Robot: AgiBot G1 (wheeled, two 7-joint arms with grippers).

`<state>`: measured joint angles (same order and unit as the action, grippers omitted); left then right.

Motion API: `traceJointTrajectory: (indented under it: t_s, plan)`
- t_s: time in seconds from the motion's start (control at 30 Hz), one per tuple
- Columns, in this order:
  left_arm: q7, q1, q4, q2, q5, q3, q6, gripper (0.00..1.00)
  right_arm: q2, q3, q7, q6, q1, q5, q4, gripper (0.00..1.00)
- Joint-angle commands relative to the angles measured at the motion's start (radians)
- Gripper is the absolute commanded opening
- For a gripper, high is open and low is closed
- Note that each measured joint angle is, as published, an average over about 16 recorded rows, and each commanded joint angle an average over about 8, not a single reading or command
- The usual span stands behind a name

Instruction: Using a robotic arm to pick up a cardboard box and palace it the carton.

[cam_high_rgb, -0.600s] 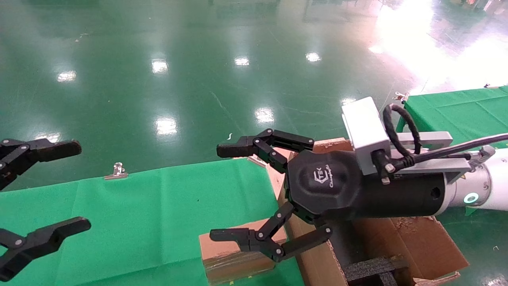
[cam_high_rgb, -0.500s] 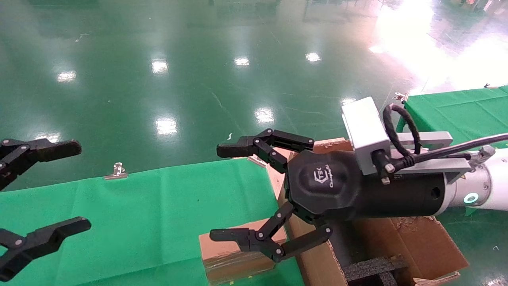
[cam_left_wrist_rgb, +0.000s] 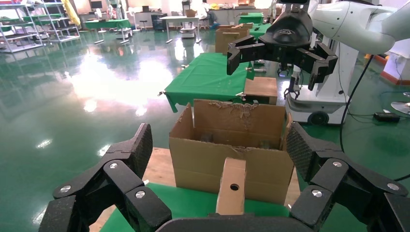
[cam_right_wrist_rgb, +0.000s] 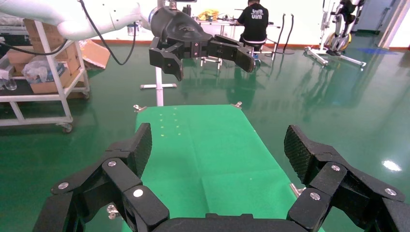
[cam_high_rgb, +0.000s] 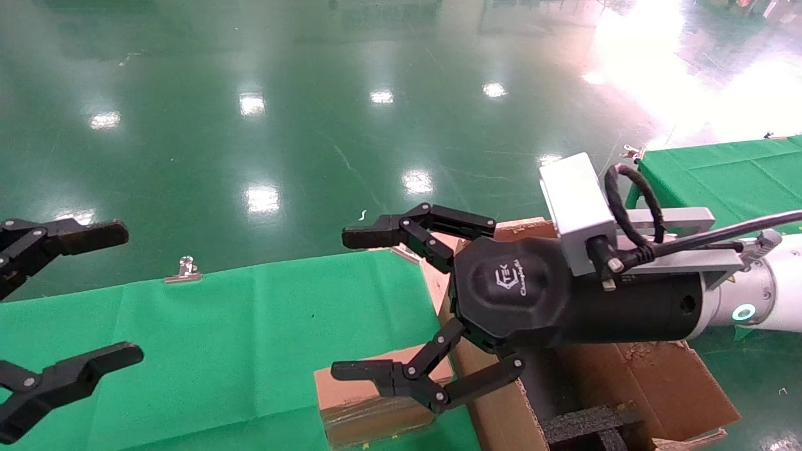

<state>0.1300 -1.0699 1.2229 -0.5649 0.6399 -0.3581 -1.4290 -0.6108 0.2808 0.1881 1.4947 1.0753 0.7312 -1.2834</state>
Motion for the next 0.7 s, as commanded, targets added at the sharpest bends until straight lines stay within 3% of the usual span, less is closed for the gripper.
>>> traceJointTrajectory:
  t_s: [0.03,0.3,0.7]
  plan:
    - [0.0,0.0,0.0,0.0,0.0,0.0,0.0,0.0,0.0,0.0,0.0,0.0,0.0,0.0,0.0,1.0]
    - [0.0,0.0,0.0,0.0,0.0,0.0,0.0,0.0,0.002,0.017,0.004,0.001,0.015,0.041,-0.008,1.0]
    - [0.0,0.0,0.0,0.0,0.0,0.0,0.0,0.0,-0.058,0.183,0.019,0.044,0.15,0.375,-0.006,1.0]
